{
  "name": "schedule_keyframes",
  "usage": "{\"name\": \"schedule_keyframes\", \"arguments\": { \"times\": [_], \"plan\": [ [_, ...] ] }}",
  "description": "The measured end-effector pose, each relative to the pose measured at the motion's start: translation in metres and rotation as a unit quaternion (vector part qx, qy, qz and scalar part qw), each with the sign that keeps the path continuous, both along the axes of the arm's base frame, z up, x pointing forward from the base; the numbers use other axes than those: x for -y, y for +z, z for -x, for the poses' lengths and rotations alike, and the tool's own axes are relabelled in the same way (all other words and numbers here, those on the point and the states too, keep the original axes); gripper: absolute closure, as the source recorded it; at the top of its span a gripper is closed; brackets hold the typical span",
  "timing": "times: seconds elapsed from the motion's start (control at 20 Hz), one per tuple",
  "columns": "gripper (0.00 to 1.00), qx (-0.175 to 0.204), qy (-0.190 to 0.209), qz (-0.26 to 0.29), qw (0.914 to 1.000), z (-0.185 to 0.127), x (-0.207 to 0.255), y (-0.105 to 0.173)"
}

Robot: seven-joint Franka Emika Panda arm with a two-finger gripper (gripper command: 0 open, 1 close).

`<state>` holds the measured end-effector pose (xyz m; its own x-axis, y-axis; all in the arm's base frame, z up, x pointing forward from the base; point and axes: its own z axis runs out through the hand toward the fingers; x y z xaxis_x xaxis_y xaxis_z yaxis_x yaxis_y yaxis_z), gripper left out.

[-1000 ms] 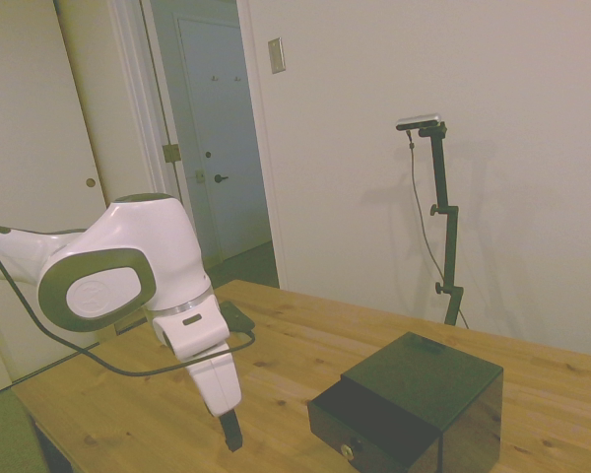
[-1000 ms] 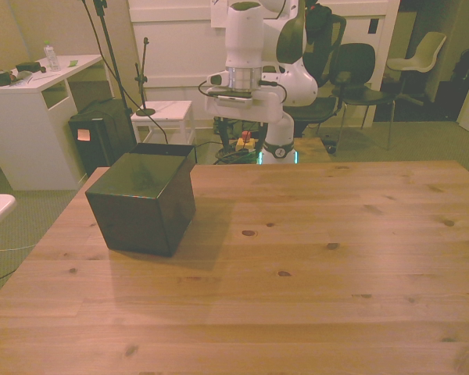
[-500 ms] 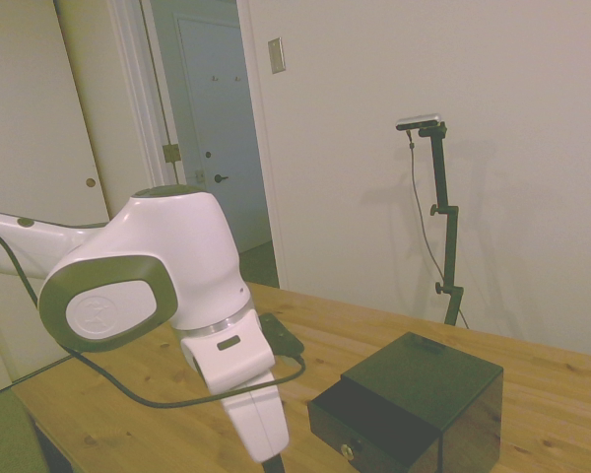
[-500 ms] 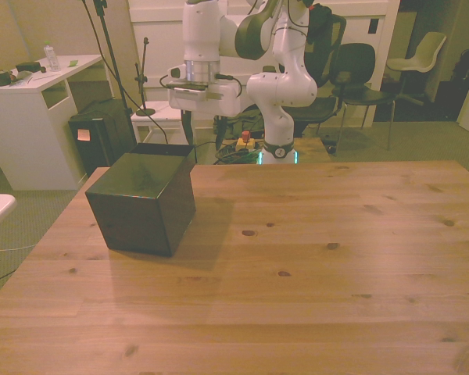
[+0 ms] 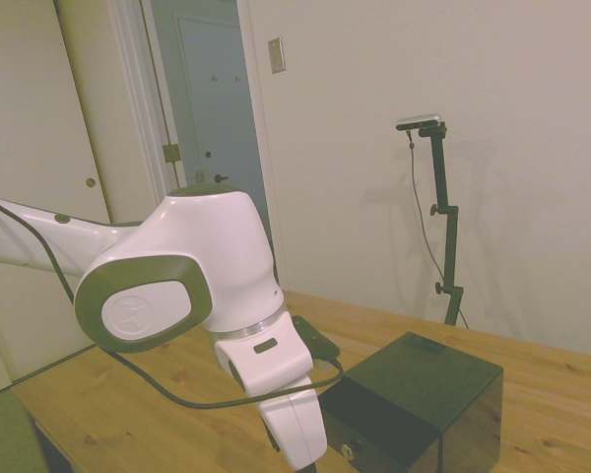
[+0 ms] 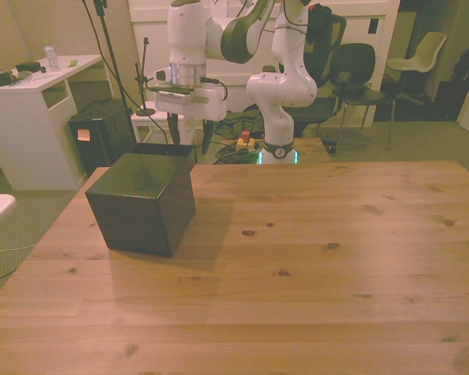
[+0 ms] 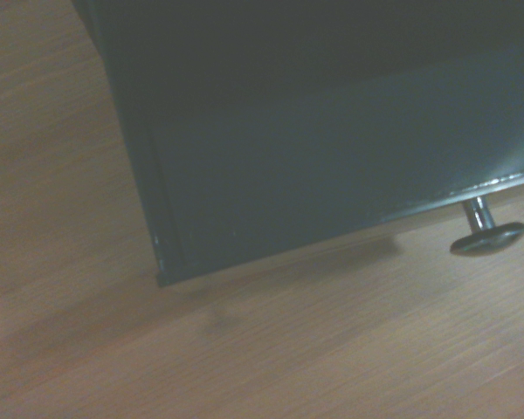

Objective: Close the top drawer

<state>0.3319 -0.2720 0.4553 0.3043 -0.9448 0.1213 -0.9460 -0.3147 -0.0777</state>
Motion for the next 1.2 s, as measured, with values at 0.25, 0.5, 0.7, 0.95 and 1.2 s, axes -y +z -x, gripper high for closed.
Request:
{"name": "schedule_keyframes", "arguments": {
  "times": [0.25, 0.5, 0.7, 0.95, 1.2],
  "plan": [
    [1.0, 0.001, 0.004, 0.0, 1.0, -0.003, -0.004, 0.0],
    [1.0, 0.004, 0.004, -0.001, 1.0, -0.005, -0.005, 0.001],
    [1.0, 0.008, 0.002, 0.001, 1.0, -0.008, -0.002, 0.004],
    [1.0, 0.011, -0.004, -0.001, 0.9999, -0.012, 0.004, 0.006],
    [1.0, 0.008, -0.008, -0.005, 0.9999, -0.009, 0.008, 0.002]
  ]
}}
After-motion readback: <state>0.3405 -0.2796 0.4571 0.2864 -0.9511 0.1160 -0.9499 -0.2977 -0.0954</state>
